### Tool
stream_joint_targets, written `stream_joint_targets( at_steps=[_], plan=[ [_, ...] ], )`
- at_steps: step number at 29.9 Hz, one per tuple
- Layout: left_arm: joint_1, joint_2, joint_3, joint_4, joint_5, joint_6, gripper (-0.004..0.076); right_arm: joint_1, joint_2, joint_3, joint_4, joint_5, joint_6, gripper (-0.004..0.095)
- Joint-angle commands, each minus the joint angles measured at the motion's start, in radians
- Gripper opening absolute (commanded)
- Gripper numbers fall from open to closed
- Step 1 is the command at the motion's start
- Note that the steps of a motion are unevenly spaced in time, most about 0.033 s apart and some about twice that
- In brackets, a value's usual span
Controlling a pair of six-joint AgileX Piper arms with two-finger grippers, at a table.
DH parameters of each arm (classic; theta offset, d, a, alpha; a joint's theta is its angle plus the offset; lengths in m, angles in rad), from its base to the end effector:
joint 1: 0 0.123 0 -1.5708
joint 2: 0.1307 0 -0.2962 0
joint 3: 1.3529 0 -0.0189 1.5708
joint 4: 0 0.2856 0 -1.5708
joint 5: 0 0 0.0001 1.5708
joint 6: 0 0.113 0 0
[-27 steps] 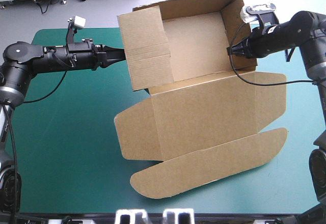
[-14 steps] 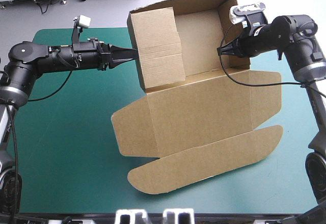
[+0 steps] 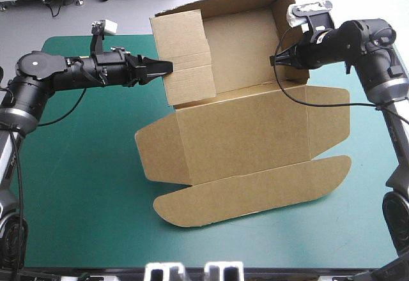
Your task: Fold the box
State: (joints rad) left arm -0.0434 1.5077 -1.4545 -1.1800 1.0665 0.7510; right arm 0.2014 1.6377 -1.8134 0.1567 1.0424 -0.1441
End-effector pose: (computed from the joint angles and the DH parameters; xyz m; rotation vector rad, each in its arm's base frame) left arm 0.3563 -0.1071 0.4113 0.4827 2.0004 -1.0930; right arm 0.3977 0.0967 0.4276 -0.3774 2.3166 0.2259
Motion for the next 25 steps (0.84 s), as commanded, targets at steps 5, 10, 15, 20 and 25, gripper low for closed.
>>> stream_joint_targets(
  at_steps=[5,10,15,20,25],
  plan=[
    [-0.198,-0.04,-0.118,0.255,-0.294,-0.22,0.043,0.048,-0.038,-0.03,0.016,-0.095,0.05,-0.0019],
    [-0.339,-0.04,-0.137,0.661,-0.442,-0.522,0.043,0.098,-0.017,-0.03,-0.012,-0.109,0.109,-0.0019],
    [-0.38,-0.033,-0.137,1.044,-0.449,-0.84,0.043,0.138,-0.004,-0.03,0.06,-0.144,0.135,-0.0019],
    [-0.378,-0.019,-0.135,1.085,-0.455,-0.956,0.042,0.14,0.002,-0.03,0.151,-0.168,0.082,-0.0019],
    [-0.378,0.016,-0.133,1.073,-0.444,-0.956,0.0202,0.14,0.015,-0.03,0.117,-0.109,0.082,-0.0019]
  ],
)
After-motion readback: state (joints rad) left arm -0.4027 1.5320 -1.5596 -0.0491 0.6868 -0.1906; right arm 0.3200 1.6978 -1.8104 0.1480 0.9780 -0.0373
